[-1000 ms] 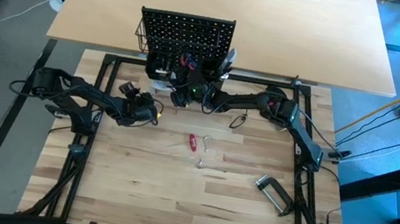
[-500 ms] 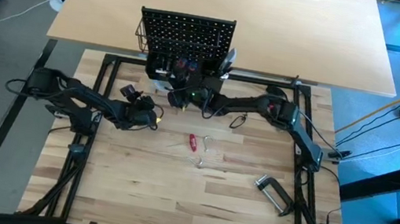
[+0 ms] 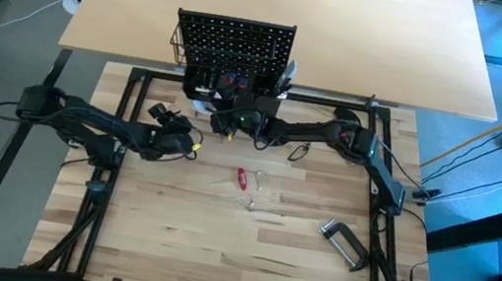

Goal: Hang tools onto peg board
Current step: Put the silver hanger hook into the left black bin on the peg board

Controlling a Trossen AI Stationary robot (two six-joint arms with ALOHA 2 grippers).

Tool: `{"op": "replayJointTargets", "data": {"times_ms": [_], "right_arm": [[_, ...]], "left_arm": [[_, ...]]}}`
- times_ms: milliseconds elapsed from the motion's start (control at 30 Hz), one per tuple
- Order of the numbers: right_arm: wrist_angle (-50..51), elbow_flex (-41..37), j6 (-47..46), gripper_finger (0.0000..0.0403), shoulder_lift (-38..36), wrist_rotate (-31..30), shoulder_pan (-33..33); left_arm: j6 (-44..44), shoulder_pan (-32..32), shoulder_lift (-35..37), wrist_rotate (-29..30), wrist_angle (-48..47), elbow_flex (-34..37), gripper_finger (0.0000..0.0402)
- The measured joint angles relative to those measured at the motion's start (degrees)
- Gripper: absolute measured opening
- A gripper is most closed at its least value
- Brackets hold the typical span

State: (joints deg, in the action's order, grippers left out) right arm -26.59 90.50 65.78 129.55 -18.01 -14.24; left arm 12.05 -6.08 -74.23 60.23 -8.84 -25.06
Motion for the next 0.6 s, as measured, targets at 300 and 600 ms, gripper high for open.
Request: {"op": "replayJointTargets", "data": {"times_ms": [300,600], "right_arm": [[5.77,0.04,-10.09,0.0003,-2.52,0.34,1.21],[12.37,0.11,-16.33,0.0003,-3.52,-1.52,4.01]], "left_arm": [[-0.06,0.5,1.94,-0.02,-1.2,0.0,0.0166],[-0.22,0.5,1.98,-0.03,-1.21,0.0,0.0166]]}}
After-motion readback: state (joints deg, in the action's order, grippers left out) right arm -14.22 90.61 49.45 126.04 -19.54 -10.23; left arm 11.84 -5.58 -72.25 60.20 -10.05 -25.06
